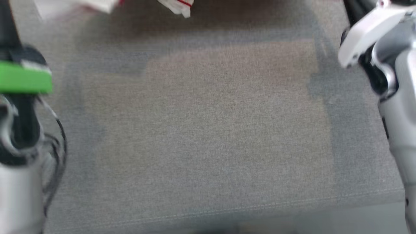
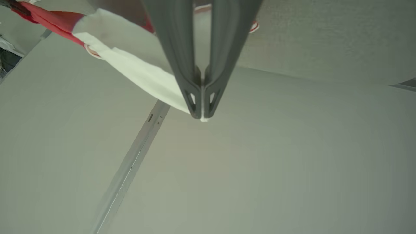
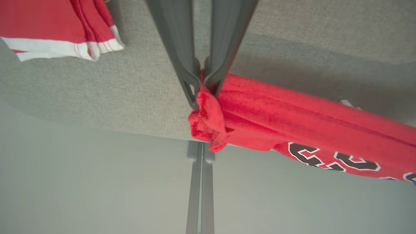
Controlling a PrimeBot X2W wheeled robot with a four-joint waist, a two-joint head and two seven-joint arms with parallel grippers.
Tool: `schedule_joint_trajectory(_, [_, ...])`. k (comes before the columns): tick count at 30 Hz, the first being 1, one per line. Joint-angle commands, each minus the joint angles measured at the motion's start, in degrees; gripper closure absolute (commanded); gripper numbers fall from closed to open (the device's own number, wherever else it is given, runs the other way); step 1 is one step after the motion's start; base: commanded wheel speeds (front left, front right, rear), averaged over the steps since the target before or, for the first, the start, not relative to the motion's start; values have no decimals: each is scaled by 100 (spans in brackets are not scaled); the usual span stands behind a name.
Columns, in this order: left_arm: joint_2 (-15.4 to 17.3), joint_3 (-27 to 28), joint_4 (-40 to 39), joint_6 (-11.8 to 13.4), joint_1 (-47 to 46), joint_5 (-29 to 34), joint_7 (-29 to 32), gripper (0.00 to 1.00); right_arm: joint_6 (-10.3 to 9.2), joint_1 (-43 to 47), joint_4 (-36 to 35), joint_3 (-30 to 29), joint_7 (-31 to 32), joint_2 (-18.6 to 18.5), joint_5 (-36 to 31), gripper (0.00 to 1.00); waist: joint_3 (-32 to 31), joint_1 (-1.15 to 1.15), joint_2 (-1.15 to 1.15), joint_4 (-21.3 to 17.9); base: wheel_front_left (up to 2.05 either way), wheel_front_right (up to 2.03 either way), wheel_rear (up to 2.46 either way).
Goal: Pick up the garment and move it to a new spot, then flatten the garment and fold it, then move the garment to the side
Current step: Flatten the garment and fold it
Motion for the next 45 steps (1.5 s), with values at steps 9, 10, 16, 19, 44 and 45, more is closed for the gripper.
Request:
schedule_joint_trajectory(9, [-555, -13, -230, 404, 2266, -178, -300, 100, -10, 1601, -587, -142, 1019, -33, 121, 100, -1098, 0, 0, 387, 0, 0, 0])
schedule_joint_trajectory(10, [-572, -41, -193, 418, 2441, -138, -343, 100, -10, 1743, -657, -173, 1129, -33, 109, 100, -1167, 0, 0, 409, 0, 0, 0])
schedule_joint_trajectory(16, [-738, -208, 133, 530, 3243, 12, -523, 100, -10, 2676, -1061, -328, 2001, -22, 103, 100, -1584, 0, 0, 517, 0, 0, 0])
schedule_joint_trajectory(19, [-798, -259, 225, 609, 3573, -18, -491, 100, -10, 3087, -1258, -464, 2395, 8, 49, 100, -1777, 0, 0, 548, 0, 0, 0])
schedule_joint_trajectory(44, [-546, -1016, -29, 978, 5107, 62, 638, 100, -10, 5468, -3056, -1351, 4171, 451, -102, 100, -2416, 0, 0, 604, 0, 0, 0])
schedule_joint_trajectory(45, [-559, -1014, -100, 983, 5121, 37, 662, 100, -10, 5480, -3067, -1387, 4157, 488, -101, 100, -2416, 0, 0, 597, 0, 0, 0])
